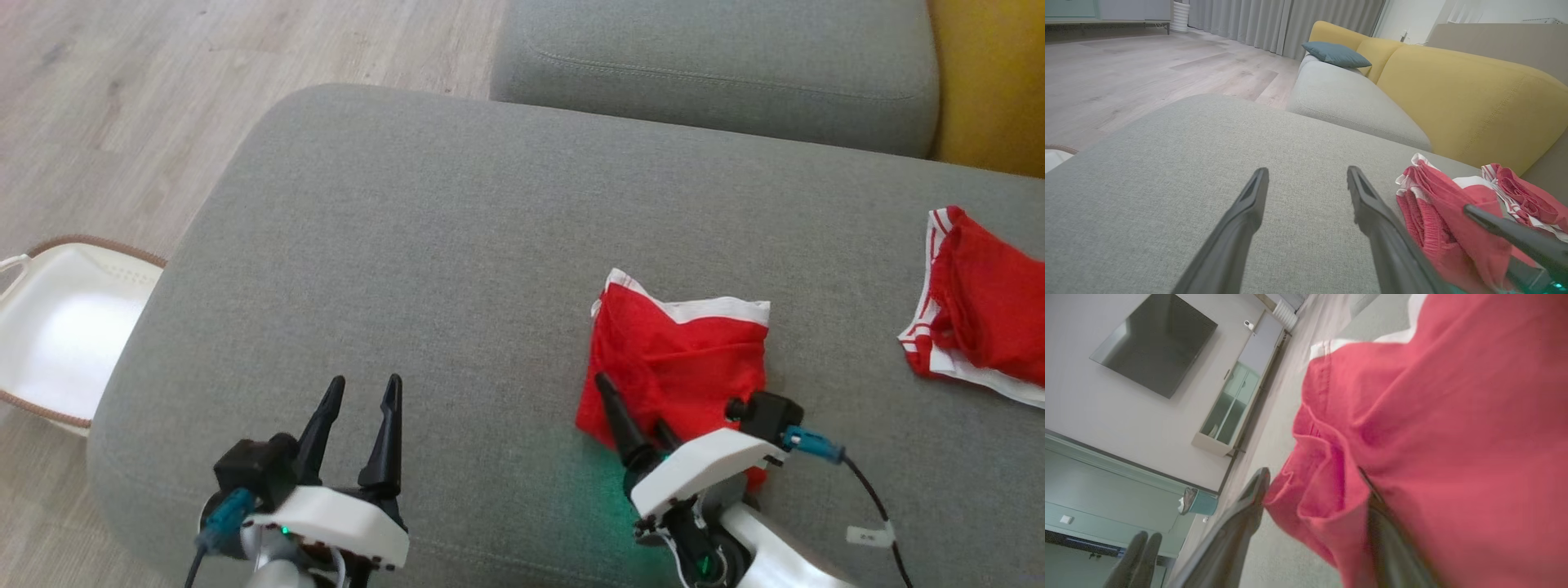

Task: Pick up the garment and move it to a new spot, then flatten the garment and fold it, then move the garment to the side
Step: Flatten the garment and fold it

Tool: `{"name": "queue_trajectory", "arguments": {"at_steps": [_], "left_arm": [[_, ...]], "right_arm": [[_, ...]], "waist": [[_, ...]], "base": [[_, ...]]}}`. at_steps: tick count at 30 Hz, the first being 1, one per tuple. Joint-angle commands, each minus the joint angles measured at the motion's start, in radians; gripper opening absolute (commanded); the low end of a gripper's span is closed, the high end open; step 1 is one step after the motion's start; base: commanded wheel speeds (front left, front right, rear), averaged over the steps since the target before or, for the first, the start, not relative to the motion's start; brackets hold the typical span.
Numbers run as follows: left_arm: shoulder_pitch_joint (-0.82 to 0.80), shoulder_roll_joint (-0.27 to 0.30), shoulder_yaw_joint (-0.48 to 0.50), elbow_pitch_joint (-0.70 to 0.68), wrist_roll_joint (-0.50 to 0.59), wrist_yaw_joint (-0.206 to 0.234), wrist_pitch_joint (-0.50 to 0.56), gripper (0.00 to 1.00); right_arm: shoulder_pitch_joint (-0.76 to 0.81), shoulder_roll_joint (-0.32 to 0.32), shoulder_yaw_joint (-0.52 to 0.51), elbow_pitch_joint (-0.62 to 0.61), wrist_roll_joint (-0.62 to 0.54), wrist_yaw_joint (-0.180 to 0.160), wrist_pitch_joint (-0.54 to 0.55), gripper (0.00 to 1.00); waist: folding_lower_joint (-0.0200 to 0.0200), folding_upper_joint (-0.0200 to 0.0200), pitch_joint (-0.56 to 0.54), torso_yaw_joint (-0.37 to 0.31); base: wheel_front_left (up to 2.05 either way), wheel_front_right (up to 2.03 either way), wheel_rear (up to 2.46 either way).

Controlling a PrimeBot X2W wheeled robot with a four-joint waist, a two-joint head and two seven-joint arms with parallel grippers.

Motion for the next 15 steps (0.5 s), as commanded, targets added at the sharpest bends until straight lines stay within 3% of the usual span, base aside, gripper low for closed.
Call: {"name": "queue_trajectory", "arguments": {"at_steps": [1,15], "left_arm": [[-0.034,0.004,0.033,-0.033,0.002,0.004,-0.012,1.0],[-0.041,0.004,0.03,-0.04,-0.011,0.015,-0.012,1.0]], "right_arm": [[-0.057,0.009,0.029,-0.016,0.006,0.003,0.0,1.0],[-0.126,0.009,0.176,0.116,0.05,0.003,0.068,1.0]], "waist": [[0.0,-0.0001,0.001,0.005],[0.0,-0.0001,0.02,-0.014]], "base": [[0.0,0.0,0.0],[0.0,0.0,0.0]]}}
